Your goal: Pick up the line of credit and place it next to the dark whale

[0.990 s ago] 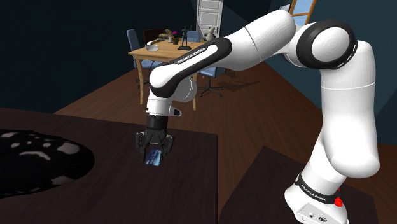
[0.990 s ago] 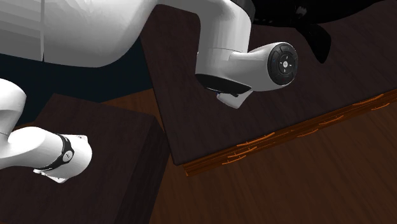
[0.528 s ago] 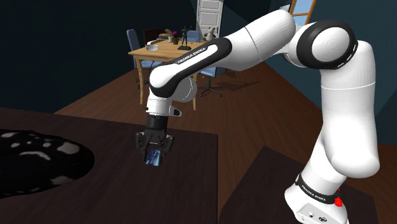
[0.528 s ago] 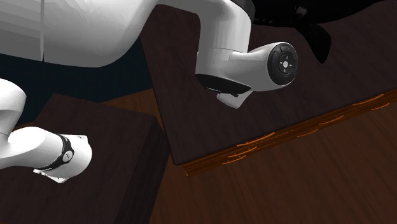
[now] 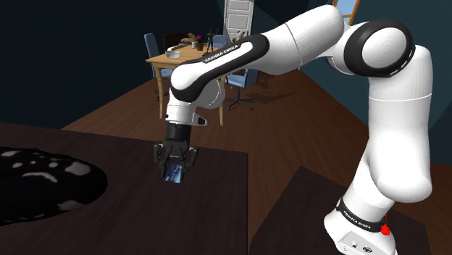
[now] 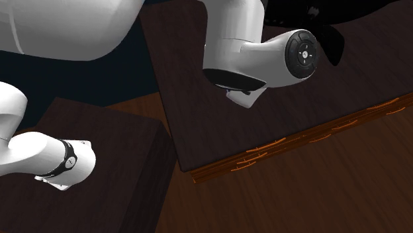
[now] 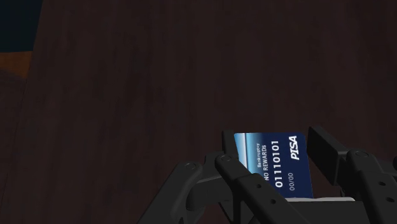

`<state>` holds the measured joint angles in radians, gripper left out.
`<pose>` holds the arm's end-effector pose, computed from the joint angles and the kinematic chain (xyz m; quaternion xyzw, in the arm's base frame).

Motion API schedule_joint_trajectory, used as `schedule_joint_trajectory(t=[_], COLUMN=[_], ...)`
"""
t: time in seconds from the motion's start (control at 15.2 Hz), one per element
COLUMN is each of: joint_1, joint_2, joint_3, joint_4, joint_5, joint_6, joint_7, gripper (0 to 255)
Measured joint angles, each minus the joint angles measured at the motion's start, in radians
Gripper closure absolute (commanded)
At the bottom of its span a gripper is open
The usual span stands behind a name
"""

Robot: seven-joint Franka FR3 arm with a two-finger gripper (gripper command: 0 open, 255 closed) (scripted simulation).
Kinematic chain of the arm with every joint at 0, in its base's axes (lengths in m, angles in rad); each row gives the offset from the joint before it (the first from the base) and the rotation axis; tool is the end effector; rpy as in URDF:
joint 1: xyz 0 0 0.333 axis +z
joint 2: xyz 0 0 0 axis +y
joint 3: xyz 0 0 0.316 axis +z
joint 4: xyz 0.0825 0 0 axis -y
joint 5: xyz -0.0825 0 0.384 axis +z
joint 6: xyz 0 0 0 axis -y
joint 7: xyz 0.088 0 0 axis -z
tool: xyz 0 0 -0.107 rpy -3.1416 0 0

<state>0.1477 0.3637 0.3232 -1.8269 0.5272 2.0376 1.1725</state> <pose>0.5507 0.2968 0.3441 -0.8425 0.4555 0.2521 0.1387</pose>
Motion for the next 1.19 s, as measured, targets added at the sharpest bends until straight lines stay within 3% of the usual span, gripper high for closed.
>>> schedule_joint_trajectory(t=[1.19], joint_1=[-0.014], joint_2=[-0.093], joint_3=[0.001], joint_4=[0.112], joint_5=[-0.011], joint_6=[-0.183], joint_7=[0.092], gripper=[255])
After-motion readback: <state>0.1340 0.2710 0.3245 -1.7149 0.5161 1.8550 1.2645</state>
